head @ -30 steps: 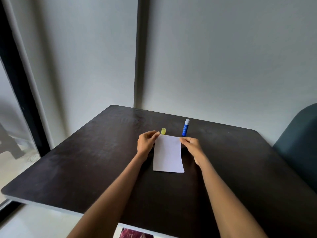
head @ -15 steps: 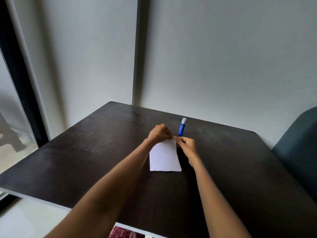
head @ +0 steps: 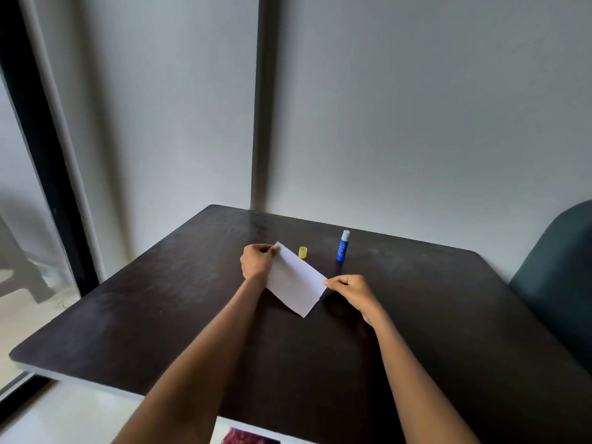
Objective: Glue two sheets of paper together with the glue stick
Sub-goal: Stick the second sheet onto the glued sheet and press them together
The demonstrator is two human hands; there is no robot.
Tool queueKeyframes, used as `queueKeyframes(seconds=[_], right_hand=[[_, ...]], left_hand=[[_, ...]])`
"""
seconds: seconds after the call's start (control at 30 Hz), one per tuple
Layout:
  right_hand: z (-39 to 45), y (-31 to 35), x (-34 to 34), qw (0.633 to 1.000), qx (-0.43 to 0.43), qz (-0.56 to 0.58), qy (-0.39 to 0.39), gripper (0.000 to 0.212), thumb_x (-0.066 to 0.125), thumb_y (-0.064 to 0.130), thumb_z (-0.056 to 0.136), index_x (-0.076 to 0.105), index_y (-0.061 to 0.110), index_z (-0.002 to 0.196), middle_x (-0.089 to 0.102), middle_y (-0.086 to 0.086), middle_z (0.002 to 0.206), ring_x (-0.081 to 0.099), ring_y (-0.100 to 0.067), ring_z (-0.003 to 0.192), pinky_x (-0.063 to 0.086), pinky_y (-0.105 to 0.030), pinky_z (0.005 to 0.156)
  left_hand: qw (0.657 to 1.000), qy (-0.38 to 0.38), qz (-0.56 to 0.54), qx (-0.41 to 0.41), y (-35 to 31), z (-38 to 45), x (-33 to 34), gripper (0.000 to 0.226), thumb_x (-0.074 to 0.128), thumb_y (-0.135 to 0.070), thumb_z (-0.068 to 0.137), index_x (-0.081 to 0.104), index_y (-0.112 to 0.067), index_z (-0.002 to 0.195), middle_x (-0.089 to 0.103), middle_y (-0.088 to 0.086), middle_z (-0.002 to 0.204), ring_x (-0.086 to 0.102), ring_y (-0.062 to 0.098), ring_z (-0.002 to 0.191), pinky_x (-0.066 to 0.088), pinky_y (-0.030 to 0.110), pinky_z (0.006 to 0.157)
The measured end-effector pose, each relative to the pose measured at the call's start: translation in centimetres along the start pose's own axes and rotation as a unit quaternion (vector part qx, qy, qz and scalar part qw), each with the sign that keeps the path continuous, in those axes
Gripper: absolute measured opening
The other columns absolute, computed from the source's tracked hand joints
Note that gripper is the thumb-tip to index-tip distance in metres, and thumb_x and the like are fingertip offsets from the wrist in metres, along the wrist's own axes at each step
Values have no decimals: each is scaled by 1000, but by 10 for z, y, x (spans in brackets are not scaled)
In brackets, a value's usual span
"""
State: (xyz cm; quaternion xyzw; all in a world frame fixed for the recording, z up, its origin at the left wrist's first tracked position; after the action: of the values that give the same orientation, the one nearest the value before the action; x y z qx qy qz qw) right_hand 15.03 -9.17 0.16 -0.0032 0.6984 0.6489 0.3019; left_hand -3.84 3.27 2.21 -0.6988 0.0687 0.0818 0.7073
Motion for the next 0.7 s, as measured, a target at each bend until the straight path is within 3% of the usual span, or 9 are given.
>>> queueKeyframes(seconds=[0.17,0.27,0.37,0.47,0.53,0.6,0.7], right_hand=[[-4,-1,2,1000,-10,22,-16,16,67,33,84,71,21,74,69,6,81,59,-7,78,44,-21,69],[-5,-4,2,997,-13,52,-48,16,62,27,89,70,14,82,66,-1,82,56,-11,78,42,-24,69],[-4,-6,3,997,-17,48,-58,18,58,25,91,68,11,86,64,-5,82,55,-14,77,42,-26,68],[0,-9,5,998,-21,7,-52,17,59,29,91,68,14,90,65,-4,83,58,-15,80,44,-30,72],[1,-10,5,999,-20,-19,-41,19,60,31,90,68,17,98,69,-2,93,62,-17,89,48,-35,82],[1,-11,4,999,-27,-15,-34,15,60,31,90,68,19,95,70,-3,96,62,-18,92,49,-38,86],[0,-12,3,999,-25,3,-37,20,59,34,90,68,16,88,69,-6,89,60,-15,85,47,-37,78]], left_hand=[[994,-8,-89,-57,8,-14,0,21,67,-27,82,76,-16,98,72,6,107,62,25,105,44,26,86],[999,10,-37,-32,5,-19,3,24,64,-24,85,72,-14,106,70,6,112,60,26,110,43,26,85],[985,-5,133,107,-8,-20,6,41,61,-24,87,56,-15,126,57,7,127,51,27,120,41,35,93],[912,16,275,305,-23,-27,18,48,60,-30,89,50,-18,134,52,3,134,46,25,124,32,36,99],[866,86,332,364,-32,-33,34,43,58,-38,90,56,-21,129,58,-1,131,51,20,122,28,33,98],[866,170,334,331,-35,-38,52,34,59,-42,89,68,-20,113,68,1,117,59,23,112,32,33,94],[906,229,259,245,-35,-41,67,28,67,-36,85,75,-11,93,73,13,96,60,30,101,44,32,76]])
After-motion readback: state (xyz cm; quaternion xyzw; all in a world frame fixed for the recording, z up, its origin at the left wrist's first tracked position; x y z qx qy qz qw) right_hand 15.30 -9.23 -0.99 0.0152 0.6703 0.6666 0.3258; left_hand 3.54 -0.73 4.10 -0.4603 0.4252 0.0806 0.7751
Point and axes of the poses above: each hand's wrist, its own z-axis towards the middle knuckle, its own x-axis out of the palm, y = z × x, the point moved 1 cm from there along z, towards the middle knuckle
